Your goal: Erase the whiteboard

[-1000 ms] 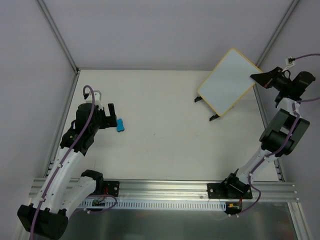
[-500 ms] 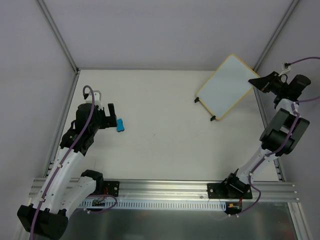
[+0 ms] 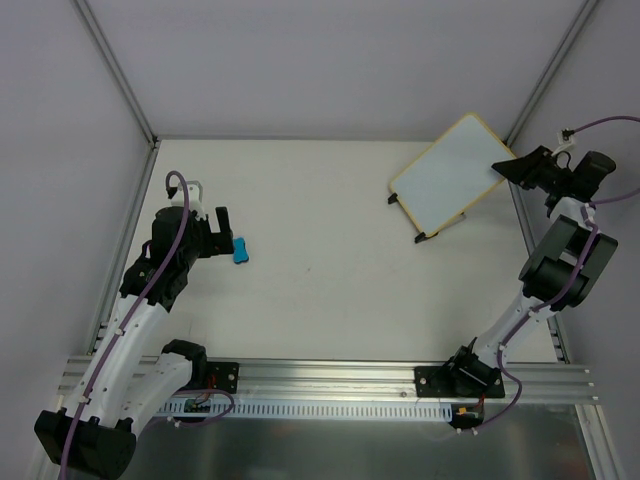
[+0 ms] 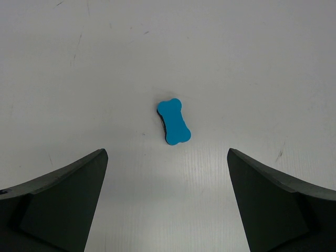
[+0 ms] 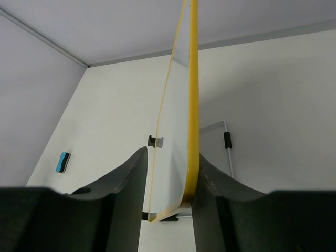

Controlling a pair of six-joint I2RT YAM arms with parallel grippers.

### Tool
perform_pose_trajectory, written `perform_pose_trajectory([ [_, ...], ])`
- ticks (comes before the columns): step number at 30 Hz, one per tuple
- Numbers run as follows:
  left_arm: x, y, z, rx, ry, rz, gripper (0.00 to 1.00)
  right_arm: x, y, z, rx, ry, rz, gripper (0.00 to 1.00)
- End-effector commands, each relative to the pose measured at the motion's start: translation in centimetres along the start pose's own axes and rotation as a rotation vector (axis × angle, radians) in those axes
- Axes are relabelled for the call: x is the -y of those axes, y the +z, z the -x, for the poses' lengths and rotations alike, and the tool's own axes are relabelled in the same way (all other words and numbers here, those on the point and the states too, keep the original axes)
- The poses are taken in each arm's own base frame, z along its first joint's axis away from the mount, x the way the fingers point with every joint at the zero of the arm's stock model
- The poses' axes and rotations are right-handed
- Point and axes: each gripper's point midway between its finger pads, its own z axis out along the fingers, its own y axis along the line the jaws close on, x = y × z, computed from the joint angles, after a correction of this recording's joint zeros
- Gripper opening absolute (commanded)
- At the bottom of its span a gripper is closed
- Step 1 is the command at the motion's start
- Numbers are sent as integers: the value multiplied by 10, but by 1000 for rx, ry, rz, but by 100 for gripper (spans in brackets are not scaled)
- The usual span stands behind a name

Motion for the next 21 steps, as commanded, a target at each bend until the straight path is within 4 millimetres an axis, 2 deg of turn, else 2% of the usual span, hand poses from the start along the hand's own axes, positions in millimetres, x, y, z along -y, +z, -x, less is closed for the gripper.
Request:
perform_pose_trajectory([
  [1,-7,-1,0,11,15,28,99,3,-3,-2,-4,-7,12,38],
  [5,-6,0,-1,9,17,25,99,6,-8,-7,-6,-7,10,35],
  [7,-6,0,-1,5,18,23,99,9,-9,-10,-7,-4,5,40],
  [10,-6,-1,0,10,16,25,99,15,-13,-15,-4,13,-11,40],
  [12,-6,-1,0,10,18,25,99,18,-15,-17,-3,18,-15,35],
  [13,-6,-1,0,13,17,24,99,19,-16,-19,-5,24,-14,29],
  [21,-5,-2,0,13,15,18,99,20,-21,-27,-15,41,6,11],
])
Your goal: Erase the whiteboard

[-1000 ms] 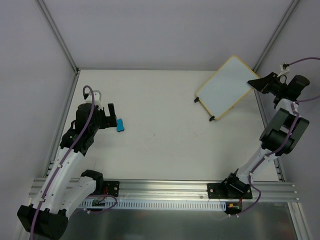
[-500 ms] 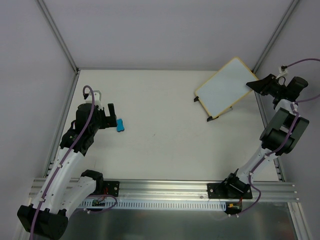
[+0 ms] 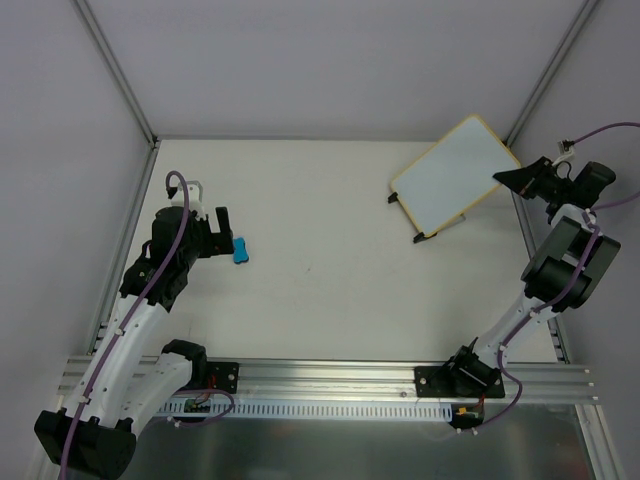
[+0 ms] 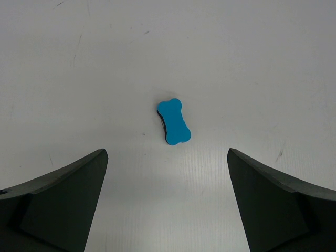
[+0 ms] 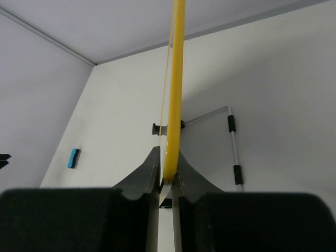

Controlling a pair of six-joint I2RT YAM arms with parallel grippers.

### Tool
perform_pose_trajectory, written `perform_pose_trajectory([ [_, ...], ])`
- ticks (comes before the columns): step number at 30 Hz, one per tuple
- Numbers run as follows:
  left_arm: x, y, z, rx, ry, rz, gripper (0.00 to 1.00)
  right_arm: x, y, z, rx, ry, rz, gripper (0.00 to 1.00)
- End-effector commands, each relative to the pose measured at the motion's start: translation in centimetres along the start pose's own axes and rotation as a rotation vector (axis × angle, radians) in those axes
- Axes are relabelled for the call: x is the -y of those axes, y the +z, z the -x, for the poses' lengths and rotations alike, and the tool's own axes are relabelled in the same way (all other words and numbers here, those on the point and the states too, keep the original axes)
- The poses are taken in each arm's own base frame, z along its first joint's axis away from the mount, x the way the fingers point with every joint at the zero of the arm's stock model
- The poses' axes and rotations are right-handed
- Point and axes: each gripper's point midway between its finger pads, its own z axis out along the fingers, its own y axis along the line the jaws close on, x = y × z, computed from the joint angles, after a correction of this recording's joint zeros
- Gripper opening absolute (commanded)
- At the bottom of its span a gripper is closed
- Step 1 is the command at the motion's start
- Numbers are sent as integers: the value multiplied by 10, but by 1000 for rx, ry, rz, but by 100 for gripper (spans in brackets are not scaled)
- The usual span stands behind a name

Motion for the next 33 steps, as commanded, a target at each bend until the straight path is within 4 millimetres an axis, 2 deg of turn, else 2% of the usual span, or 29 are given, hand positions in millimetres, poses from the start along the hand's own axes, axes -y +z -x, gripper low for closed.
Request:
perform_pose_trajectory([
  [1,-5,-2,1,16,15,17,99,10,-8,-5,0,-19,11,7],
  [5,-5,-4,1,22,14,16,99,7,-10,-7,-3,-19,18,0],
  [17,-4,-6,4,34,11,8,99,3,-18,-8,-4,17,38,0],
  [33,-4,-11,7,55,3,2,99,-13,-23,9,17,18,30,0],
])
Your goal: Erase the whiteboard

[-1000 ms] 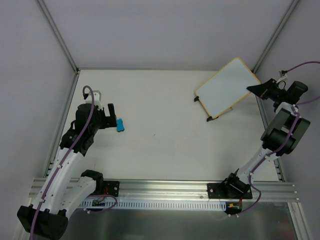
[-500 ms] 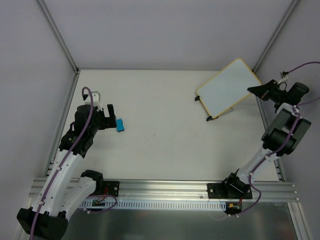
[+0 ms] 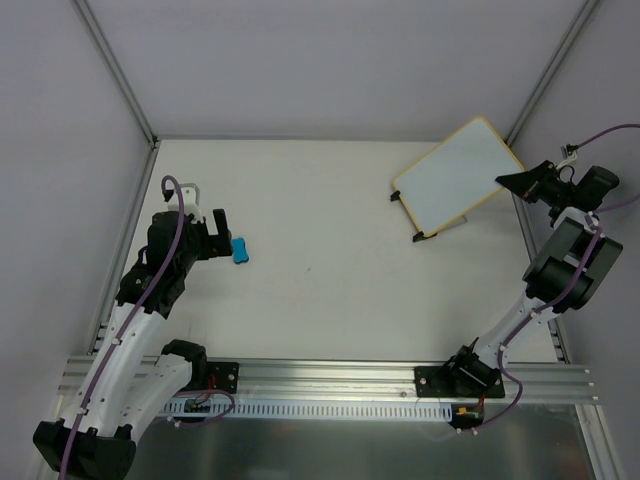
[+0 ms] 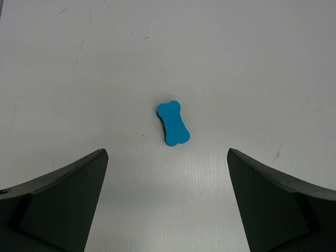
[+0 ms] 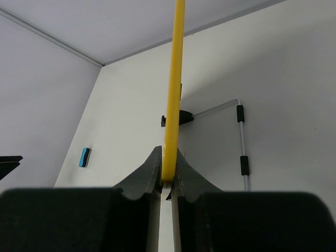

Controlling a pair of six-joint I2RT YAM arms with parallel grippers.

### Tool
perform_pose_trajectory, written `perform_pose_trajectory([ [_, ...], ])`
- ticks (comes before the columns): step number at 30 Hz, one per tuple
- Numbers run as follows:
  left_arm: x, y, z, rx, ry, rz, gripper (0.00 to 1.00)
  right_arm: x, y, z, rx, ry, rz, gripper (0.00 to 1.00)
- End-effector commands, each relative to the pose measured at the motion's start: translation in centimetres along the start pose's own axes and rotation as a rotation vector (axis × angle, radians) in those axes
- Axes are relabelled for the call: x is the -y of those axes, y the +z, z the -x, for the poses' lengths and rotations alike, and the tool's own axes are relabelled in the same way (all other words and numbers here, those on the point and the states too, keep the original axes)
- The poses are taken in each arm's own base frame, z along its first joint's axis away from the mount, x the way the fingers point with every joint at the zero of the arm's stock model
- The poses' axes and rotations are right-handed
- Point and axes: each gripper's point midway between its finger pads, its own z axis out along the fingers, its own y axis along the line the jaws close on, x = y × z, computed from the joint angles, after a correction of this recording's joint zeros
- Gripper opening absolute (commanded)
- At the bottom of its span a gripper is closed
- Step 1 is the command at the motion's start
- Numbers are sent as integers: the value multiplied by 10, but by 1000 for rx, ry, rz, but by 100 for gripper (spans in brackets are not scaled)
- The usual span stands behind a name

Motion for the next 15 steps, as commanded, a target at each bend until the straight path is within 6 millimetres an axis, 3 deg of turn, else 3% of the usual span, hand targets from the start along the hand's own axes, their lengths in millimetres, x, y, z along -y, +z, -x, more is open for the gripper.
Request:
perform_pose_trajectory([
  [1,-3,-2,3,18,9,8,99,-14,-13,12,20,-55,13,0],
  [15,-3,-4,4,22,3,6,99,-13,-14,13,29,-21,-3,0],
])
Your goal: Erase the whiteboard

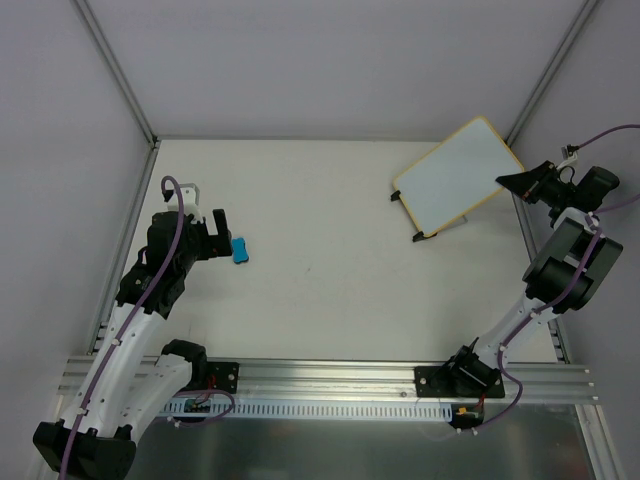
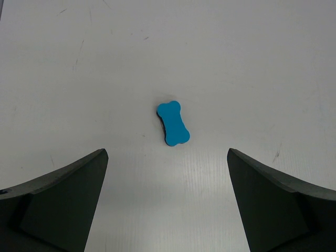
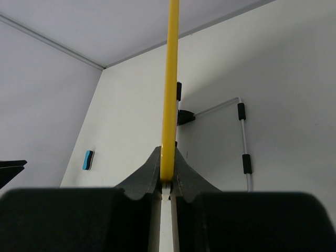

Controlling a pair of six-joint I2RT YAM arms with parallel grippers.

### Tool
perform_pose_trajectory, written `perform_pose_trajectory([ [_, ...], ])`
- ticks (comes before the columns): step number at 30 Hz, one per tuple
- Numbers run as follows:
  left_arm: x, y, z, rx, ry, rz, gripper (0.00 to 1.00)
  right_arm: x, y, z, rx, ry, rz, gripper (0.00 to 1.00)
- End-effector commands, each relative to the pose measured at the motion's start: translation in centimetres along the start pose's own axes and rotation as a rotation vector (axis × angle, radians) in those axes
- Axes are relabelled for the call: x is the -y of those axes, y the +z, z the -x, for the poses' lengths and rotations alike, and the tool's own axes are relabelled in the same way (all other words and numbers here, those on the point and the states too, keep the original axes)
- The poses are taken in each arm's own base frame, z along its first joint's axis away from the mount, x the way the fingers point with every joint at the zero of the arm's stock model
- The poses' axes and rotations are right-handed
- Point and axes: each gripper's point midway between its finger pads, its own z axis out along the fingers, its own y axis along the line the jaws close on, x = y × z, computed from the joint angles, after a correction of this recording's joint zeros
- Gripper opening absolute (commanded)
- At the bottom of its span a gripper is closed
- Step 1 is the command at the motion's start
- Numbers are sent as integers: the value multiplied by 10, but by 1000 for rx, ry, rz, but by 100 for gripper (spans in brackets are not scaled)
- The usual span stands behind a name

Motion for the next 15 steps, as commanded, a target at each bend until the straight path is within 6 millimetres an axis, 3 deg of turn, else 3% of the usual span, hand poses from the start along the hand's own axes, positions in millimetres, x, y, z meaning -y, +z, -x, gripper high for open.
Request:
perform_pose_trajectory([
  [1,-3,-3,4,20,5,6,99,-13,-14,12,24,-41,8,0],
  [15,-1,-5,6,31,2,-2,99,-26,-19,22,45,-69,-1,0],
])
